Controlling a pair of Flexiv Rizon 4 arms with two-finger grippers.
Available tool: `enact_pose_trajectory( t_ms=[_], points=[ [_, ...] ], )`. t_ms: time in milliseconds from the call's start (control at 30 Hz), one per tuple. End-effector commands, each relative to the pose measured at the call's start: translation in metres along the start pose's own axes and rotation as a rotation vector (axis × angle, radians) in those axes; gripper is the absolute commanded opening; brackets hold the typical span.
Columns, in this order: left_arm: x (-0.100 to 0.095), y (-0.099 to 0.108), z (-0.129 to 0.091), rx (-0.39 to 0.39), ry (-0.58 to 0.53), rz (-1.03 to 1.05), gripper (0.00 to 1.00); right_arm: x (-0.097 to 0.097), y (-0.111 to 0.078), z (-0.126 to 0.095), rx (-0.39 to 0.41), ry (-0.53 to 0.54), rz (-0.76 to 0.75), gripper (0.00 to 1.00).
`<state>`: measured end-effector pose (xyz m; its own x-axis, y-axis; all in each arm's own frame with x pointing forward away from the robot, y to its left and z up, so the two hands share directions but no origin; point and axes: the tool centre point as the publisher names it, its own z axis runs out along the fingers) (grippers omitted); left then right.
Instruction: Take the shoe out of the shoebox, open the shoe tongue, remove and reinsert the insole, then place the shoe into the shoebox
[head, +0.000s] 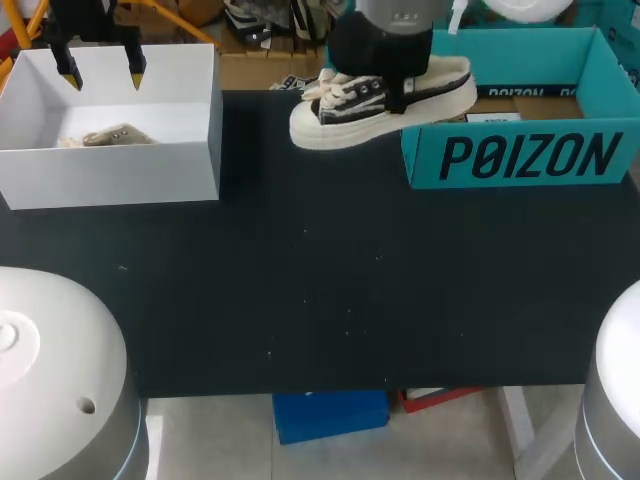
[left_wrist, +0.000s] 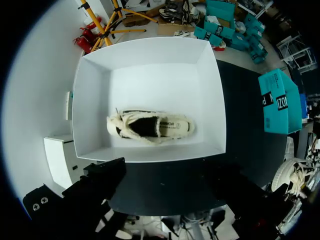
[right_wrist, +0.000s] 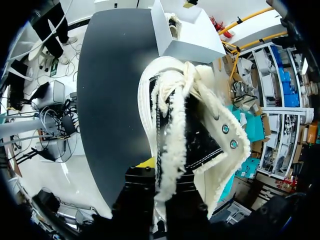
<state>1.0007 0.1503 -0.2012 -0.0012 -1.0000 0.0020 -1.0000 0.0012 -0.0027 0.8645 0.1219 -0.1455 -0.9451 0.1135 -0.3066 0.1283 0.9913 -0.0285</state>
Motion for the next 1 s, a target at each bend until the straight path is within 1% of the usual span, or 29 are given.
enact_pose_trajectory(
  t_ms=[33, 100, 267, 367, 633, 800, 1000],
  points=[
    [0.000, 0.000, -0.001, -0.002, -0.001, 0.000, 1.00, 0.021, 0.020, 0.016, 0.004, -0.031, 0.013, 0.00],
    [0.000, 0.000, -0.001, -0.002, -0.001, 0.000, 1.00, 0.029, 0.025, 0.024, 0.005, -0.029, 0.017, 0.00],
    [0.000, 0.000, -0.001, -0.002, -0.001, 0.000, 1.00, 0.046, 0.037, 0.051, -0.025, -0.023, 0.038, 0.00],
    [0.000, 0.000, -0.001, -0.002, -0.001, 0.000, 1.00, 0.053, 0.043, 0.064, -0.034, -0.022, 0.035, 0.00],
    [0.000, 0.000, -0.001, -0.002, -0.001, 0.000, 1.00, 0.073, 0.062, 0.109, -0.090, 0.001, 0.001, 0.00],
    [0.000, 0.000, -0.001, -0.002, -0.001, 0.000, 1.00, 0.084, 0.068, 0.132, -0.114, 0.005, -0.031, 0.00],
    [0.000, 0.000, -0.001, -0.002, -0.001, 0.000, 1.00, 0.089, 0.068, 0.158, -0.149, 0.015, -0.074, 0.00]
  ],
)
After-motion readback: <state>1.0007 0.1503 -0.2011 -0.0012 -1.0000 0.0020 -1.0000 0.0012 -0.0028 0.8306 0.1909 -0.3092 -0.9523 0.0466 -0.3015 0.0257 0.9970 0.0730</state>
